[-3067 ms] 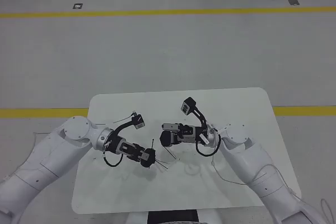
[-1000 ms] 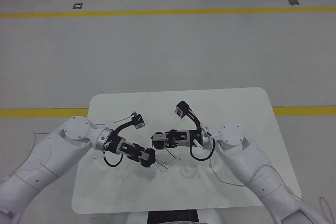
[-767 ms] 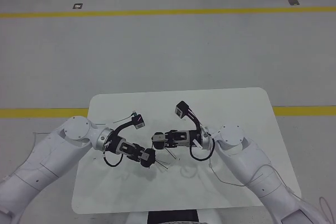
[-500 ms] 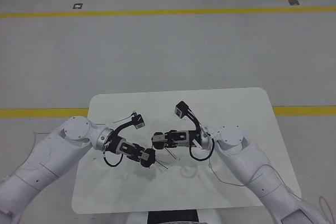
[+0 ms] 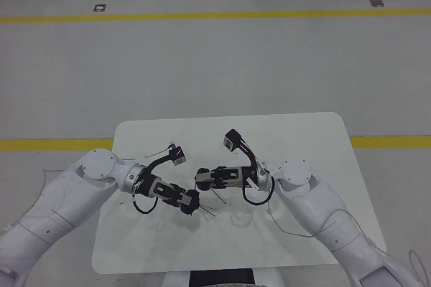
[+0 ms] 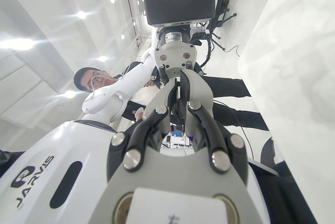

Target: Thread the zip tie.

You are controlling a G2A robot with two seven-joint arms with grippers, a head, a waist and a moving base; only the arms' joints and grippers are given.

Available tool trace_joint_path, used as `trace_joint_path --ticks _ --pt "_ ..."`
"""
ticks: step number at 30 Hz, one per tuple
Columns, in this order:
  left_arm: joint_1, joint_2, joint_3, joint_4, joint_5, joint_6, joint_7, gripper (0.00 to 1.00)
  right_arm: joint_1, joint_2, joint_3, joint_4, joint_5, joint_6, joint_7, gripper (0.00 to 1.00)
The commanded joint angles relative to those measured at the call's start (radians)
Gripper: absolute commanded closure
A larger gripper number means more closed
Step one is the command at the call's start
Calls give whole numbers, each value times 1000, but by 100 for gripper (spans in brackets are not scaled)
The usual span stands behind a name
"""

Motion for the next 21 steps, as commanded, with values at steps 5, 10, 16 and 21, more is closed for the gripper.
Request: trace_joint_path --ticks 5,10,16,21 --pt "0 0 0 0 0 0 0 18 0 0 1 6 8 -7 -2 100" --pt "0 0 0 0 0 0 0 0 -1 0 3 14 21 -13 -4 100" --pt "13 1 -15 -16 28 0 69 0 -11 0 14 24 44 -25 -19 100" --pt "37 9 -64 -38 45 0 93 0 -22 0 36 27 58 -23 -89 100"
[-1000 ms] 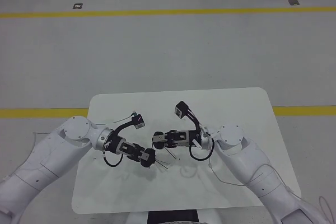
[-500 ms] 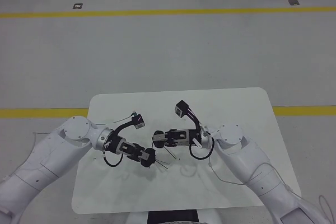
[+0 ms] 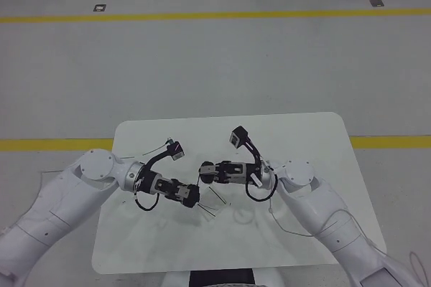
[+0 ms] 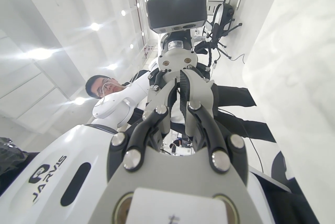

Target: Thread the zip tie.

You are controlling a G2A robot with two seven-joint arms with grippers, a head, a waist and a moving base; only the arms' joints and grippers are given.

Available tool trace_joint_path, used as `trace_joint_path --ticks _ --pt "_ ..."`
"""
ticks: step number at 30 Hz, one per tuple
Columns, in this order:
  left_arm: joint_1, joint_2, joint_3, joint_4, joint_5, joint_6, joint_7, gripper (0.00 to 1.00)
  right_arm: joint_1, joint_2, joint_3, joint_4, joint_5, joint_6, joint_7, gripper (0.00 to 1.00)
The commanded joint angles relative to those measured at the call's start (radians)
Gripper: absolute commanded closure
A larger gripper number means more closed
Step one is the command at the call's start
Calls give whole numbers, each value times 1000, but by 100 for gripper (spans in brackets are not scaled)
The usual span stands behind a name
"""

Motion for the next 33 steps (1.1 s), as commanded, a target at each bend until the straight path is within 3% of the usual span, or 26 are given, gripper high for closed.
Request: trace_joint_path --ticks 1,6,12,22,23,25,27,33 --pt "16 4 -26 -10 5 0 10 0 -7 0 10 -2 5 2 -39 100" --pt "67 14 -106 -35 27 0 53 0 -32 -1 34 -10 23 19 -146 100" --pt "152 15 -206 -90 62 0 84 0 -60 -3 46 -32 30 19 -229 100" --pt "155 14 -209 -92 62 0 83 0 -61 -4 46 -36 29 18 -234 99" --pt "161 13 -208 -91 47 5 106 0 -61 -4 46 -36 29 18 -234 100" --pt "168 9 -201 -113 59 0 120 0 -68 -7 47 -54 30 10 -274 100" --pt "182 4 -215 -128 45 0 162 0 -78 -9 54 -60 43 -3 -321 100" --pt "252 -16 -297 -159 114 0 227 0 -114 -18 68 -79 67 -39 -451 100"
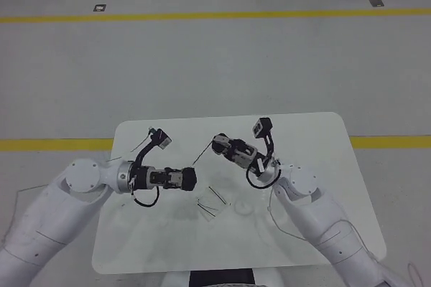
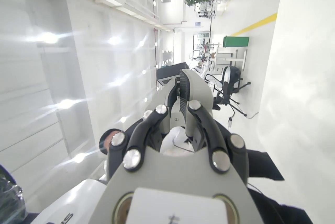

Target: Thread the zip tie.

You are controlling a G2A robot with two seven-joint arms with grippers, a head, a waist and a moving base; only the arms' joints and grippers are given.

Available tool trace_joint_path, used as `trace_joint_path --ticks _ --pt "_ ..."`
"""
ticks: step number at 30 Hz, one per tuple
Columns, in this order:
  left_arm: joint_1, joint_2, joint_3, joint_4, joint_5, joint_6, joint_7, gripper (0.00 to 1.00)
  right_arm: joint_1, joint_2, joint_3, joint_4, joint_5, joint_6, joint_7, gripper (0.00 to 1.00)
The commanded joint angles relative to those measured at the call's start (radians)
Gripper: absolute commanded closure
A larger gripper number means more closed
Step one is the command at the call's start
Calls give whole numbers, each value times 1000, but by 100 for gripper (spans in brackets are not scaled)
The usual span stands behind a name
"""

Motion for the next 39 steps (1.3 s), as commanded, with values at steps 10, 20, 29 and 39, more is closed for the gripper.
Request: trace_joint_path --ticks 10,20,29,39 --pt "137 -78 -164 -2 -4 0 105 0 -49 -16 21 -32 109 -14 -129 100" --pt "170 -150 -227 55 -86 0 51 0 -70 -21 23 -34 112 -11 -144 100" --pt "179 -156 -213 52 -86 0 107 0 -83 -25 13 -52 119 -11 -154 100" --pt "159 -186 -153 69 -65 0 196 0 -91 -46 -40 -54 74 -36 -234 100"
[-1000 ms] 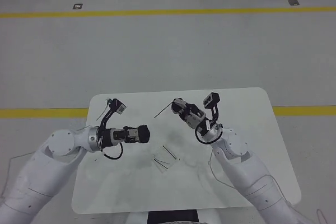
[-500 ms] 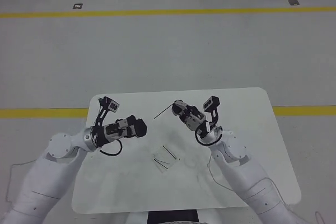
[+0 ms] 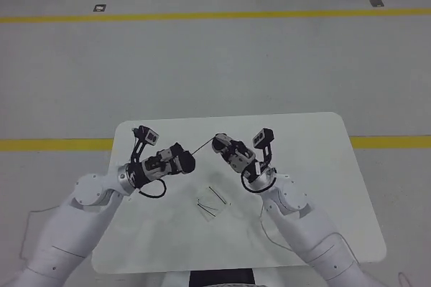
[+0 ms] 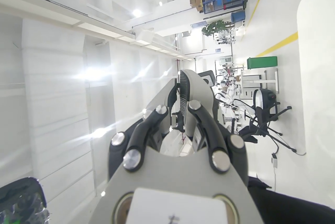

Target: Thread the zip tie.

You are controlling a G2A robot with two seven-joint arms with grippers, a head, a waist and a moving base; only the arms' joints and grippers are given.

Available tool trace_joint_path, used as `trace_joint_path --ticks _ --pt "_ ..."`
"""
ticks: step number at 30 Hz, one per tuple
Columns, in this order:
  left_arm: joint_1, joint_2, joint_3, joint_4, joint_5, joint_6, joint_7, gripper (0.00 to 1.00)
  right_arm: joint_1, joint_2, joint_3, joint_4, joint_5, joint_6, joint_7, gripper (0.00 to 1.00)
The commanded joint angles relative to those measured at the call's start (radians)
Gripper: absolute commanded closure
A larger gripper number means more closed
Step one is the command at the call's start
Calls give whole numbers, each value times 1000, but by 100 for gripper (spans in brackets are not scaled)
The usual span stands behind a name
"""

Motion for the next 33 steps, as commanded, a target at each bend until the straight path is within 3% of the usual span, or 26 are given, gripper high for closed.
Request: trace_joint_path --ticks 1,11,20,30,33 --pt "-7 -8 11 7 12 0 22 0 -4 -3 -6 -1 -24 0 -32 100" --pt "-12 -13 16 10 21 0 29 0 -5 -4 -4 -2 -55 -6 -56 100" --pt "-3 -21 18 12 50 0 119 0 -17 -6 -8 -28 -138 44 -55 100" --pt "-5 -24 23 18 60 0 123 0 -23 -8 -8 -29 -144 50 -74 100" --pt "1 -28 33 9 68 7 153 0 -28 -10 -8 -40 -142 47 -87 100"
